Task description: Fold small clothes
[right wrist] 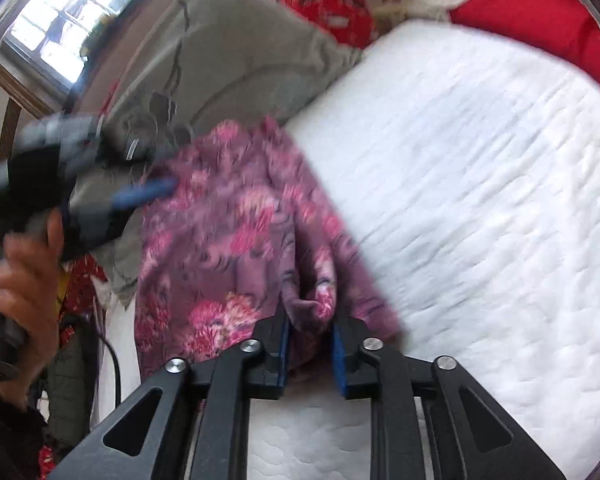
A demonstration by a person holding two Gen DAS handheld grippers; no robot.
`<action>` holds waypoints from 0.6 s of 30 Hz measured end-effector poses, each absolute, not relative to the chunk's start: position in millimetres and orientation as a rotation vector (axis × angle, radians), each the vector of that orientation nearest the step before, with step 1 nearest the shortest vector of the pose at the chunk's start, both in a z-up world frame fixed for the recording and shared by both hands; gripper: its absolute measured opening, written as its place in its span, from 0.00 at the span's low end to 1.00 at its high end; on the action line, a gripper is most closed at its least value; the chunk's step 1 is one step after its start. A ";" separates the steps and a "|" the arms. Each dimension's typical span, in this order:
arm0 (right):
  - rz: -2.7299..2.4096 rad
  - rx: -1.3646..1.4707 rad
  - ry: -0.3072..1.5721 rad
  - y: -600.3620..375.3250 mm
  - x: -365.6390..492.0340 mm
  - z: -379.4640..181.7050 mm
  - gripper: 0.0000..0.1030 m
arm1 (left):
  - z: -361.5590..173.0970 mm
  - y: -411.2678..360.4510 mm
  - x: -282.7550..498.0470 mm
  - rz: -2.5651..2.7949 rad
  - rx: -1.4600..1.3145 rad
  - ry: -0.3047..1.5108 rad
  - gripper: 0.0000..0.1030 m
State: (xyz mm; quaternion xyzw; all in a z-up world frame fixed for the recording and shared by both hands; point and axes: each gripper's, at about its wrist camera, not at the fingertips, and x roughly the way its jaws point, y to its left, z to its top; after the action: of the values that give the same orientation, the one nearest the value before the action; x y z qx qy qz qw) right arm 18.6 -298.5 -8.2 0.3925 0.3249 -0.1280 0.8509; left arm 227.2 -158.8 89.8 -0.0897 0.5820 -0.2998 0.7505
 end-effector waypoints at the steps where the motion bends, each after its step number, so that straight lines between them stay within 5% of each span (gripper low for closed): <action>1: -0.302 0.811 0.626 -305.9 10.2 5.2 0.26 | 91.3 -138.5 229.8 -0.604 -0.182 1.238 0.34; 3: -0.327 0.802 0.554 -319.8 9.2 19.7 0.45 | 85.8 -106.1 233.1 -0.526 -0.181 1.214 0.34; 5: -0.276 0.799 0.535 -336.4 32.1 32.7 0.53 | 72.3 -85.6 237.1 -0.494 -0.232 1.251 0.34; 14: -0.127 0.739 0.832 -346.8 207.6 -7.5 0.53 | 47.3 -50.1 229.8 -0.534 -0.337 1.323 0.34; 16: -0.088 0.723 0.880 -340.9 219.7 -14.2 0.36 | 56.6 -50.9 232.8 -0.549 -0.331 1.286 0.37; 17: -0.027 0.687 0.832 -334.5 217.4 -4.7 0.07 | 58.7 -53.3 234.8 -0.552 -0.331 1.269 0.41; 18: 0.014 0.667 0.816 -330.6 215.8 2.1 0.08 | 59.3 -54.3 234.9 -0.544 -0.325 1.254 0.43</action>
State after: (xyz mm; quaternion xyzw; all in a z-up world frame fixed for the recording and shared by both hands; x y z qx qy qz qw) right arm 215.8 -330.6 2.1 0.3181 0.3896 0.0067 0.8643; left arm 234.9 -54.3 59.3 -0.1496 0.5767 -0.2500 0.7633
